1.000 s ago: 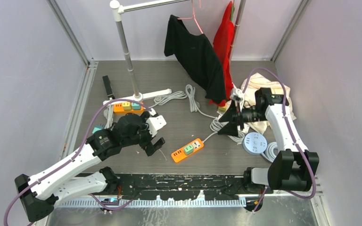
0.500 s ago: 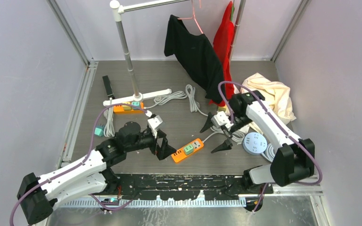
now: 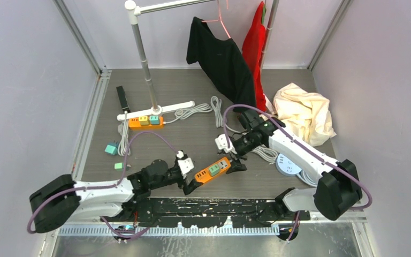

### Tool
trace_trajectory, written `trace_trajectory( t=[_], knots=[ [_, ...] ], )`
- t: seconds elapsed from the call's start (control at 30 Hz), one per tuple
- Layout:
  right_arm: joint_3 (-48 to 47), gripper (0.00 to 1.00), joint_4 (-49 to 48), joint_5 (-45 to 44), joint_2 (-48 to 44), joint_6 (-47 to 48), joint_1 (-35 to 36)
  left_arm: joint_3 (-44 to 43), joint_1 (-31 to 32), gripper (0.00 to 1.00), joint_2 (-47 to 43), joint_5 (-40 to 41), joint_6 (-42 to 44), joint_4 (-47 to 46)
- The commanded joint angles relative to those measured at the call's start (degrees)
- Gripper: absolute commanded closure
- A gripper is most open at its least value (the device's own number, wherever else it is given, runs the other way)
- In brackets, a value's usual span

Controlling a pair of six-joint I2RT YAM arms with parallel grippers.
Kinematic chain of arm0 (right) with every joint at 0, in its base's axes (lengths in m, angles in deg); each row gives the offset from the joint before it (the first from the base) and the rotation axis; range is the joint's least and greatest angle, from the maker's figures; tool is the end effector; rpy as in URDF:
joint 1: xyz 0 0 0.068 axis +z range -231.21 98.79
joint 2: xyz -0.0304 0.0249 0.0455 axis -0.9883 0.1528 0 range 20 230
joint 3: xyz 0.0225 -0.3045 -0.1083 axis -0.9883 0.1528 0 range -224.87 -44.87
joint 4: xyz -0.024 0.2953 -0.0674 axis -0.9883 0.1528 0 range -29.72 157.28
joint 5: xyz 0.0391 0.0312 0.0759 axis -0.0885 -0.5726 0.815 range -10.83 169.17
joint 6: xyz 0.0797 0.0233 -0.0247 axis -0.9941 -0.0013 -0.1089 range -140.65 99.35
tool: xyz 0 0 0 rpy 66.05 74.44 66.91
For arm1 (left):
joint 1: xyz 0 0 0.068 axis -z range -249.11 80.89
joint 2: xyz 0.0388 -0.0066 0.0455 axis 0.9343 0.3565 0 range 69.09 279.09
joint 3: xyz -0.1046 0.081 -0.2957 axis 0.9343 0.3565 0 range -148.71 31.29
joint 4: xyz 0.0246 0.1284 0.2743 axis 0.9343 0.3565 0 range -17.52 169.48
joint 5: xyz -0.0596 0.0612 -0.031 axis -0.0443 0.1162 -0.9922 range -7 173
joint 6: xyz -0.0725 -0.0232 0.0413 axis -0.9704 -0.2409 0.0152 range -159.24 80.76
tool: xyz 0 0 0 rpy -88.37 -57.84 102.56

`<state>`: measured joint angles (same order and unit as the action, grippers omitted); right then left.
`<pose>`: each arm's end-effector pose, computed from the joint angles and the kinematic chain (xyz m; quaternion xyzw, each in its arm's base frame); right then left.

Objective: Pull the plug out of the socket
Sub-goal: Remove the plug from the socket.

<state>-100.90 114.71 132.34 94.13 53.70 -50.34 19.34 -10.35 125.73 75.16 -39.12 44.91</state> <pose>0.1947 0.1878 0.2707 -0.7435 0.4828 0.3606 0.2900 0.1140 -0.2084 0.1726 0.4299 0.6790 -0.3381 0.4897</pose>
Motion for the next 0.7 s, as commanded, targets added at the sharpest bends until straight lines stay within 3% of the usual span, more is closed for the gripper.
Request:
trace_trajectory(
  t=[0.0,0.23,0.53,0.67],
  knots=[
    [-0.8,0.15,-11.0,-4.5,3.1,-8.3,3.7,4.1,1.1,0.00,6.9,6.7,6.7,-26.2],
    [-2.7,0.23,-13.7,-9.2,9.6,-13.7,9.6,4.2,2.6,0.01,15.6,7.1,4.7,-35.0],
    [-1.8,0.38,-15.9,-8.8,11.7,-15.9,10.1,4.0,3.3,0.04,20.3,2.9,2.0,-37.2],
    [-1.2,0.43,-16.5,-9.5,11.9,-16.0,10.0,3.0,5.2,0.04,23.6,5.7,1.5,-38.5]
  ],
)
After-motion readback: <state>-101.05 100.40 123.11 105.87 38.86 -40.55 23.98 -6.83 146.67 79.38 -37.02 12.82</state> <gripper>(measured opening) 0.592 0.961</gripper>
